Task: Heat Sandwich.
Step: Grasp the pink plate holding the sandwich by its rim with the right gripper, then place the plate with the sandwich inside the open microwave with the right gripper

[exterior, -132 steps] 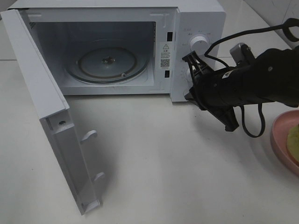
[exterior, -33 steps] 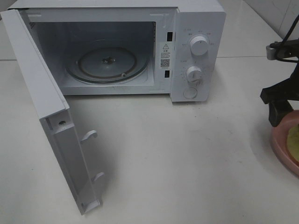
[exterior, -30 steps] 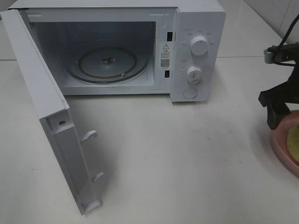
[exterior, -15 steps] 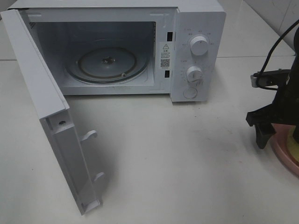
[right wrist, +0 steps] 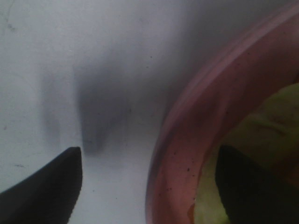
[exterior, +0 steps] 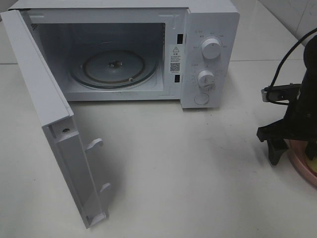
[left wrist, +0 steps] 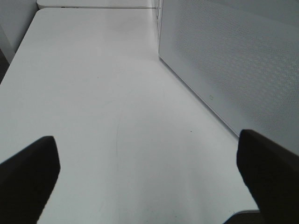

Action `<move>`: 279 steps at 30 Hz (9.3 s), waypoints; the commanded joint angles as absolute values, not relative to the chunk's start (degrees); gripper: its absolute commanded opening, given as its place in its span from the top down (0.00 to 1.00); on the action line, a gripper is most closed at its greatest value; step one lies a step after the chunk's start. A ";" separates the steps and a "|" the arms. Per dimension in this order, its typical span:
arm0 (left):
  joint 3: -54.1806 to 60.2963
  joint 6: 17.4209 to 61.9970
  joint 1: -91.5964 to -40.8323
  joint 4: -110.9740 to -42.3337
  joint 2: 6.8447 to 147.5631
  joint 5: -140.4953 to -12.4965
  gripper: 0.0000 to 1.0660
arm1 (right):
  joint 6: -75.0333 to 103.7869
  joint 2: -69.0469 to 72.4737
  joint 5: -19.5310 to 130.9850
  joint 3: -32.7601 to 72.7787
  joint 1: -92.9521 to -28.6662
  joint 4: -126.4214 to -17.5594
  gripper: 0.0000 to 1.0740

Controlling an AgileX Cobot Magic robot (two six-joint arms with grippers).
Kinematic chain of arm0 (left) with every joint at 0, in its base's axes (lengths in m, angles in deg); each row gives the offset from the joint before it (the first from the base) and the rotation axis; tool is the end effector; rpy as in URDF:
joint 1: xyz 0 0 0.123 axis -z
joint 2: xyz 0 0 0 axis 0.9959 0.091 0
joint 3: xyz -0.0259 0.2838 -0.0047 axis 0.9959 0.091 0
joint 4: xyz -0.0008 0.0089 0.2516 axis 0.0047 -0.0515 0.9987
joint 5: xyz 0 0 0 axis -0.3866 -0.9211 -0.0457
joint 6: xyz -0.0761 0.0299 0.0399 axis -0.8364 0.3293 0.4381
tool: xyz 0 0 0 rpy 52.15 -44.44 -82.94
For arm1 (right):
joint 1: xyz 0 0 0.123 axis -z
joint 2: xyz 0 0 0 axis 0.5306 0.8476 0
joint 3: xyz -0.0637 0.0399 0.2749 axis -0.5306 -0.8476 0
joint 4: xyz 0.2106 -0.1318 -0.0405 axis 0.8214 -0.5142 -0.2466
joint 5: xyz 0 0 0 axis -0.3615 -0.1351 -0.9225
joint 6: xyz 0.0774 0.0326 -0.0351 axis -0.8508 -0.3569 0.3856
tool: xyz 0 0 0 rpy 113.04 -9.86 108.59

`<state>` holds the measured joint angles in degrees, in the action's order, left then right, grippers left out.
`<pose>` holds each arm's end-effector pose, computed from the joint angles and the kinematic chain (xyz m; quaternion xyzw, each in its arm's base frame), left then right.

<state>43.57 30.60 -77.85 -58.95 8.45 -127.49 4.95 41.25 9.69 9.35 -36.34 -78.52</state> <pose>-0.0083 0.0054 0.2807 0.0103 0.8527 -0.0289 0.5215 0.3158 0.0169 0.1228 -0.0354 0.9986 -0.0370 0.0129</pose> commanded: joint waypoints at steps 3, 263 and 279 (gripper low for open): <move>43.68 30.54 -77.96 -59.29 7.13 -126.74 0.08 | 4.32 41.48 9.75 9.12 -36.00 -78.64 0.42; 43.68 30.54 -77.96 -59.29 7.13 -126.74 0.08 | 90.32 44.63 9.58 34.79 -74.16 -78.46 1.00; 43.68 30.54 -77.96 -59.29 7.13 -126.74 0.08 | 86.66 53.39 2.81 49.57 -74.16 -78.87 1.00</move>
